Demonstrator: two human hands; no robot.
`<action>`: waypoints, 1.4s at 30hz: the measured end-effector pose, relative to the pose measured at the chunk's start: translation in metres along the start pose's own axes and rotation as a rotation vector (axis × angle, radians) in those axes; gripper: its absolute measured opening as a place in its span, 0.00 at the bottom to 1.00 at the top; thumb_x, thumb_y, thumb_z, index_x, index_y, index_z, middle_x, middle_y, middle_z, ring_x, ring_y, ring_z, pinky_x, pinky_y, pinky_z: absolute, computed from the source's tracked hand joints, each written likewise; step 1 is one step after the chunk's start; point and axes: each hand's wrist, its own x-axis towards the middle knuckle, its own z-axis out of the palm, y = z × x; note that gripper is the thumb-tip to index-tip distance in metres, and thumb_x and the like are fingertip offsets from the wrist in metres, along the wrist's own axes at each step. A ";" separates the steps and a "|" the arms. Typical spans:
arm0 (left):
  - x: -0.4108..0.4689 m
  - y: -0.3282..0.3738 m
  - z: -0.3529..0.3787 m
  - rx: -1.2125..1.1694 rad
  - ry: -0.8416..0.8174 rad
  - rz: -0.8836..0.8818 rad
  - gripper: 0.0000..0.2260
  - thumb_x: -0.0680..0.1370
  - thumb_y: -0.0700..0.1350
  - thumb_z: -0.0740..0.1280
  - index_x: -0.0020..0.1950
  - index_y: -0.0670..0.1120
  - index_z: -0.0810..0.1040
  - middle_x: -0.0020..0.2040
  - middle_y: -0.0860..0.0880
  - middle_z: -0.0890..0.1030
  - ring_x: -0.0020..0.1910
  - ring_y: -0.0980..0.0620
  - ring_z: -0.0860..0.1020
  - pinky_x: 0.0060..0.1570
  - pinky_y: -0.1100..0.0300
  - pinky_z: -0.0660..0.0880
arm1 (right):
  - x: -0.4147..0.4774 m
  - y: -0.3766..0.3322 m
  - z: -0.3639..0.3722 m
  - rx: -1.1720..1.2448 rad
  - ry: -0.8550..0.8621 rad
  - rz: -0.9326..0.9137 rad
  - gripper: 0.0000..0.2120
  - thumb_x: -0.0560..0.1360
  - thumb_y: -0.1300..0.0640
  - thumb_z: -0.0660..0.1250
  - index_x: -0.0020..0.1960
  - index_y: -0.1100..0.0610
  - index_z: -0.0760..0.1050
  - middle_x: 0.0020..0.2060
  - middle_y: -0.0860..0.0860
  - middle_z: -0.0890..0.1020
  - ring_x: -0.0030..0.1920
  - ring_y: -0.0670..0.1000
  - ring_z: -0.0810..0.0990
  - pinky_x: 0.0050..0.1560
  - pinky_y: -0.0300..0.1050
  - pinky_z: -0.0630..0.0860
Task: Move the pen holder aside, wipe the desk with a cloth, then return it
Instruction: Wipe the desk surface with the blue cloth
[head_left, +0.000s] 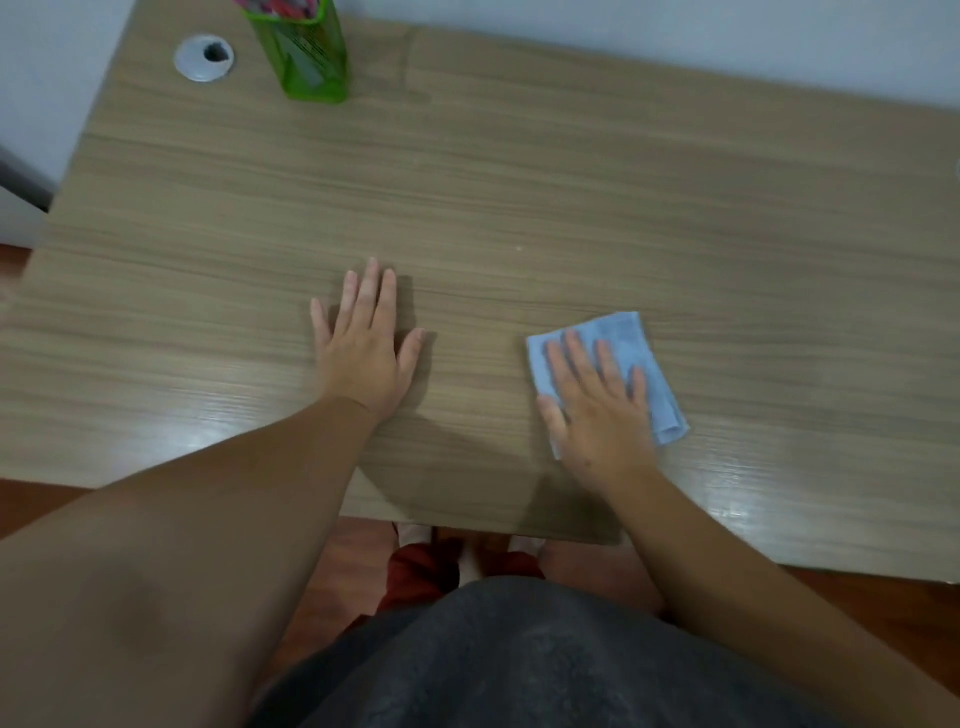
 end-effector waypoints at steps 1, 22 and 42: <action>0.000 -0.002 -0.001 0.010 -0.012 0.004 0.29 0.79 0.60 0.50 0.77 0.49 0.49 0.79 0.50 0.49 0.78 0.48 0.48 0.73 0.40 0.42 | 0.007 0.013 -0.005 0.004 0.006 0.054 0.29 0.77 0.39 0.42 0.76 0.43 0.44 0.77 0.43 0.48 0.77 0.52 0.48 0.72 0.63 0.46; -0.004 -0.053 -0.008 0.039 -0.031 -0.057 0.31 0.78 0.61 0.44 0.77 0.46 0.47 0.79 0.49 0.48 0.78 0.50 0.47 0.75 0.44 0.48 | 0.006 -0.039 0.001 -0.050 -0.040 -0.103 0.25 0.79 0.44 0.42 0.76 0.41 0.46 0.77 0.41 0.50 0.77 0.51 0.51 0.72 0.61 0.50; -0.003 -0.053 -0.012 -0.077 -0.007 -0.069 0.32 0.77 0.59 0.48 0.77 0.45 0.48 0.79 0.48 0.48 0.78 0.50 0.49 0.74 0.46 0.48 | 0.257 -0.177 -0.048 -0.035 -0.018 -0.338 0.24 0.80 0.46 0.41 0.75 0.42 0.43 0.77 0.43 0.46 0.77 0.56 0.44 0.70 0.66 0.43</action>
